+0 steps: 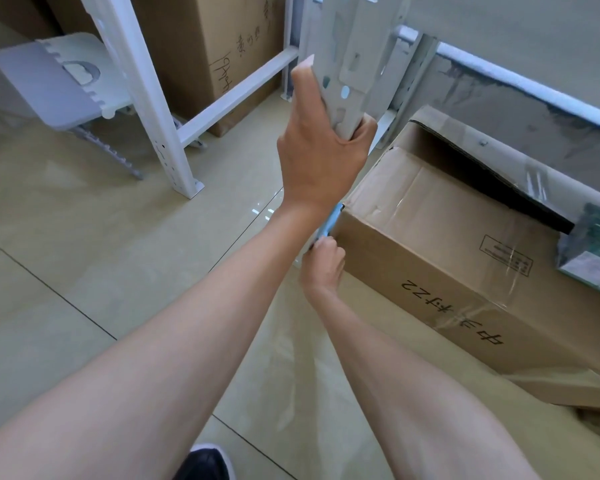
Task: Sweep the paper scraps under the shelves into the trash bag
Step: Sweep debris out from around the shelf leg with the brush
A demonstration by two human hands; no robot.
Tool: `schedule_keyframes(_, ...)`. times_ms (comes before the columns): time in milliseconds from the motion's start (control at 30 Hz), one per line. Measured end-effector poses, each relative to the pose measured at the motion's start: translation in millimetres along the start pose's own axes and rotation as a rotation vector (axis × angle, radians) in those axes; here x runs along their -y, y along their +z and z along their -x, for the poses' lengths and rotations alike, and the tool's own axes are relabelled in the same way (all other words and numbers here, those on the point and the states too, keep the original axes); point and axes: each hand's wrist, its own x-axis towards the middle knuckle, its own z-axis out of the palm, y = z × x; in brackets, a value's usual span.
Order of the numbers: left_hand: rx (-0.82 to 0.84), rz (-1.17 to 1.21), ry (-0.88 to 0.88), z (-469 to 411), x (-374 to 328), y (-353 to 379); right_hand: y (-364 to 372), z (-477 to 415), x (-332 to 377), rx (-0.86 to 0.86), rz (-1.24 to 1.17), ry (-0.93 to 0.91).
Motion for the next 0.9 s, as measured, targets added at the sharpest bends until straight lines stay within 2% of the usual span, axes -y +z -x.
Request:
schedule_keyframes(267,0.047,-0.023,-0.02,-1,-2,-2,-20,6,0,0.06,0.156,-0.073)
schedule_keyframes(600,0.073,-0.074,-0.035,1,-6,-6,-54,37,-15,0.241,0.439,-0.258)
schedule_keyframes(733,0.095,-0.055,-0.052,1,-6,-6,-69,46,-19,0.29,0.44,-0.28)
schedule_keyframes(900,0.088,-0.025,-0.046,3,-4,-6,-82,44,-22,0.22,0.378,-0.369)
